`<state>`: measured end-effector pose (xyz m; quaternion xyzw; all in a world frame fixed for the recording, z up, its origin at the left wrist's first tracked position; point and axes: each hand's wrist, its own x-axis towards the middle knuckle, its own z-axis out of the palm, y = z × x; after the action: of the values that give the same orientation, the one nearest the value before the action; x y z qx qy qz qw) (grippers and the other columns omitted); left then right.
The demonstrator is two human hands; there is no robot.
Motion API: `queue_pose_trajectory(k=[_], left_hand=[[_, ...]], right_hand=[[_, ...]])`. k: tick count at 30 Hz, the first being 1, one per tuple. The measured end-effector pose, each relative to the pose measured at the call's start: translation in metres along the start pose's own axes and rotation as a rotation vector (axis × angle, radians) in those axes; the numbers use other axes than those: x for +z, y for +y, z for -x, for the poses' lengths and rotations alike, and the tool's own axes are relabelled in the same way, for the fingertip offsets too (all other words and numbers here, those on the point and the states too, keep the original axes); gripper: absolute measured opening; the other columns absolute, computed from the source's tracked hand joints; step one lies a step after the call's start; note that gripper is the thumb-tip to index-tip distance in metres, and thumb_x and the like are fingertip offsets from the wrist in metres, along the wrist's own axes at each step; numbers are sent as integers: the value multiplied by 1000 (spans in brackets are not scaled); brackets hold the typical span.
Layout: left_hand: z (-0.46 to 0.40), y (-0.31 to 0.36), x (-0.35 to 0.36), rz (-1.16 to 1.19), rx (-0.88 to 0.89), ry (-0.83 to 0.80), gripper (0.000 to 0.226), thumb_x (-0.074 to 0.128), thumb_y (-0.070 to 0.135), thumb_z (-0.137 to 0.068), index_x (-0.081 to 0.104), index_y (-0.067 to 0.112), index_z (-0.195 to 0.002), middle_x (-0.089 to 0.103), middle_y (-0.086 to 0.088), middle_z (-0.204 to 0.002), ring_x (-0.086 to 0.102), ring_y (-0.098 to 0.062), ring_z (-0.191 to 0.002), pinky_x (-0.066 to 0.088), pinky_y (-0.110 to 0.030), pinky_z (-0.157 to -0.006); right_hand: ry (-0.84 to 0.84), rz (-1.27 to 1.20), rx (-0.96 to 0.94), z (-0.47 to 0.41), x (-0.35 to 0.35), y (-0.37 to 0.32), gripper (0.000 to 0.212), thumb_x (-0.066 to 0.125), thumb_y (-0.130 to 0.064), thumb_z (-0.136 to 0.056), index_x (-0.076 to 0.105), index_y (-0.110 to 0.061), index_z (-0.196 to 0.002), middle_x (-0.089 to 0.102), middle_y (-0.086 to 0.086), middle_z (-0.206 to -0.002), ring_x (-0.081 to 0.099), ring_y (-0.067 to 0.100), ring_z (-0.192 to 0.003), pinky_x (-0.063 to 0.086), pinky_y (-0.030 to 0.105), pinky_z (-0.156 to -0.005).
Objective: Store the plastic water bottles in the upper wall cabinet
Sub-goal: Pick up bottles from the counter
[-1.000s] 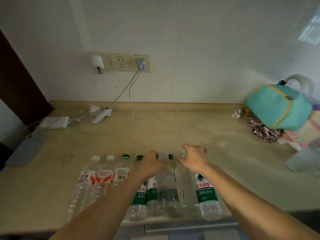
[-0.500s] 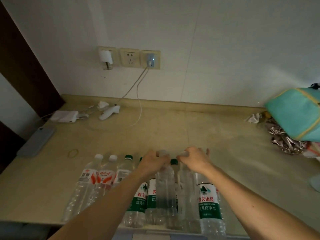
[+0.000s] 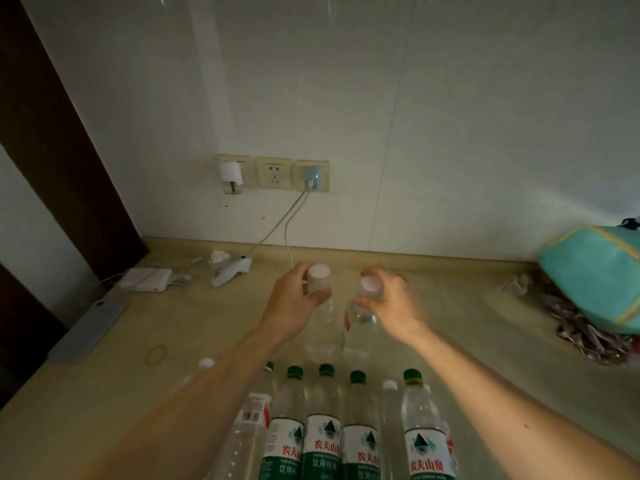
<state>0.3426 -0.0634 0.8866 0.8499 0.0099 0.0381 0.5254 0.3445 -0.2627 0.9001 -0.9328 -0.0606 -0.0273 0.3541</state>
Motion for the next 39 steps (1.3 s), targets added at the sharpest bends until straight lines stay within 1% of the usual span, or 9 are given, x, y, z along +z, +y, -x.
queue_pose_trajectory(k=[4,15,19,22,26,29,33,36,39], left_hand=[[-7,-13,7,-81,12,-14,46,78,20,-88,59,21,-130,63,10,-116,62,-12,-109,50,-29,-90],[-16,-53,23,-132,-53,-3,42,77,18,-90,58,20,-127,64,5,-120,60,-14,-111,50,-29,-92],[-15,-59,28,-113,-34,-19,44,76,25,-91,55,26,-130,63,8,-124,58,-12,-115,49,-29,-95],[-9,-70,32,-93,-68,-87,58,81,33,-85,50,30,-135,61,16,-123,56,-4,-113,45,-24,-93],[-3,-92,44,-16,-171,-130,68,91,26,-73,50,38,-126,62,17,-123,60,-8,-115,49,-32,-99],[-1,-107,58,72,-228,-60,80,92,20,-71,47,34,-135,60,18,-126,58,-9,-117,48,-34,-101],[-4,-124,73,153,-246,43,74,92,14,-71,48,32,-128,64,18,-117,64,-3,-108,53,-27,-90],[-5,-126,76,149,-242,72,73,93,16,-69,49,35,-123,65,20,-112,62,14,-95,49,-8,-74],[-3,-122,72,171,-243,76,72,94,19,-68,51,33,-123,66,16,-112,64,8,-96,48,-6,-69]], right_hand=[[-29,-61,22,-9,17,10,51,80,-21,-87,61,-18,-134,63,4,-135,62,19,-116,45,25,-93],[-9,-115,31,-16,41,49,48,81,-21,-85,63,-23,-129,65,0,-128,57,9,-104,45,24,-89],[-63,-136,40,-13,39,64,66,84,-27,-82,53,-23,-140,61,-5,-132,59,13,-114,52,34,-98],[-204,-150,90,-10,42,78,85,90,-30,-73,44,-27,-145,56,-13,-129,56,9,-118,46,27,-94],[-362,-166,186,-12,53,96,105,94,-23,-67,35,-24,-153,52,-6,-145,51,18,-133,44,37,-109],[-420,-150,192,-21,61,107,99,93,-20,-68,38,-24,-151,55,-10,-136,54,16,-129,44,30,-103],[-481,-236,169,-34,65,112,82,93,-12,-69,46,-31,-134,58,-25,-111,60,-2,-103,42,3,-74],[-434,-350,209,-34,68,114,71,92,-12,-70,51,-33,-123,64,-18,-112,62,-2,-99,47,5,-65],[-354,-443,240,-29,67,109,74,92,-15,-71,52,-26,-132,64,-10,-121,63,3,-102,49,12,-71]])
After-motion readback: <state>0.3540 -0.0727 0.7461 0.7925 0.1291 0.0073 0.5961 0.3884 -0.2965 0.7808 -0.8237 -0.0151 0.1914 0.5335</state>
